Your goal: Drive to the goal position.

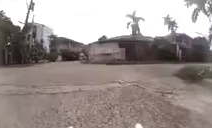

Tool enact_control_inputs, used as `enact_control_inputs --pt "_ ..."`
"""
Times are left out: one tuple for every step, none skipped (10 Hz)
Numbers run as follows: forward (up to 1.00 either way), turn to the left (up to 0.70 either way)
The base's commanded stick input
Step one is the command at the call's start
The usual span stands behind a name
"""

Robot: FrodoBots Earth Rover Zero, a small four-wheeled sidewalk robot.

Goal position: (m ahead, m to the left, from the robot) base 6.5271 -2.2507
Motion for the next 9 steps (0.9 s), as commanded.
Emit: enact_control_inputs --pt "1.00 -0.40" --pt "1.00 -0.40" --pt "1.00 -0.40" --pt "1.00 -0.40" --pt "1.00 -0.40" --pt "1.00 -0.40" --pt "1.00 -0.40" --pt "1.00 -0.40" --pt "1.00 -0.40"
